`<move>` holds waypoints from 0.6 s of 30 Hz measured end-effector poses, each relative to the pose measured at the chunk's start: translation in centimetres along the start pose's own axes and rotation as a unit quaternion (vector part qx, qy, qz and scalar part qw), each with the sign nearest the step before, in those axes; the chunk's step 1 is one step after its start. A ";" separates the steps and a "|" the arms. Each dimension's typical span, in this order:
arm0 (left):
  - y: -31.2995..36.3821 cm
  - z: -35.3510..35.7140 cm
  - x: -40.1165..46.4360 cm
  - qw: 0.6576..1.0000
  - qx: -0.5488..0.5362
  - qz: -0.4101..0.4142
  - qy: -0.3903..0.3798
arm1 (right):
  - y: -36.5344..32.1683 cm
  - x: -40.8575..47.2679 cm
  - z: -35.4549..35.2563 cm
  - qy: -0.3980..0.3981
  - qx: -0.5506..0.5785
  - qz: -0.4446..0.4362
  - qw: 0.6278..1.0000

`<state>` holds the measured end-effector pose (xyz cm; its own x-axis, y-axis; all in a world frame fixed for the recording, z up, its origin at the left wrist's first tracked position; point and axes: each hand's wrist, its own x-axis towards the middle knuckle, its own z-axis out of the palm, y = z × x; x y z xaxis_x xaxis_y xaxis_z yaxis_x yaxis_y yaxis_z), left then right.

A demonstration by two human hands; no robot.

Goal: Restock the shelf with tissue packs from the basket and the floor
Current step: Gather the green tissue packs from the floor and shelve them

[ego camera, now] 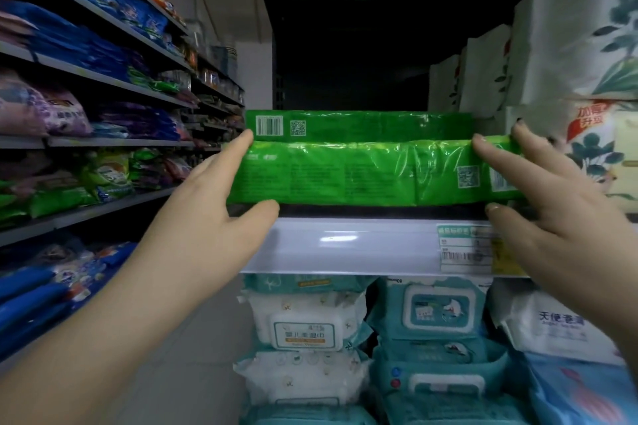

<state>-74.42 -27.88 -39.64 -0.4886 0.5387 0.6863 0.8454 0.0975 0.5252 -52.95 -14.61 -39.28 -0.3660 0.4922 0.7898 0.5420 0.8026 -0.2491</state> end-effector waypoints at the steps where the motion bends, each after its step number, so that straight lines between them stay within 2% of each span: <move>1: -0.1 0.1 0.0 1.000 -0.005 0.011 0.002 | 0.1 0.1 0.1 0.001 0.004 -0.006 1.000; 6: -0.8 0.9 -0.2 0.999 -0.008 0.050 -0.005 | 0.5 -0.3 0.7 0.025 -0.001 -0.007 1.000; 11: -1.2 1.7 -0.6 0.998 -0.024 0.056 0.011 | 0.3 -0.7 1.5 0.071 -0.011 -0.005 0.997; 15: -1.0 2.5 -1.4 0.998 0.011 0.052 0.020 | 0.2 -0.7 2.9 0.129 -0.097 -0.019 0.987; 18: -1.2 2.3 -1.9 0.996 0.055 0.066 0.023 | -0.3 -0.8 3.6 0.160 -0.097 -0.014 0.982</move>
<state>-73.99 -27.09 -42.69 -0.3789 0.5146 0.7691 0.9202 0.1215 0.3721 -55.60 -14.02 -41.86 -0.1419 0.3152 0.9384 0.6804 0.7196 -0.1388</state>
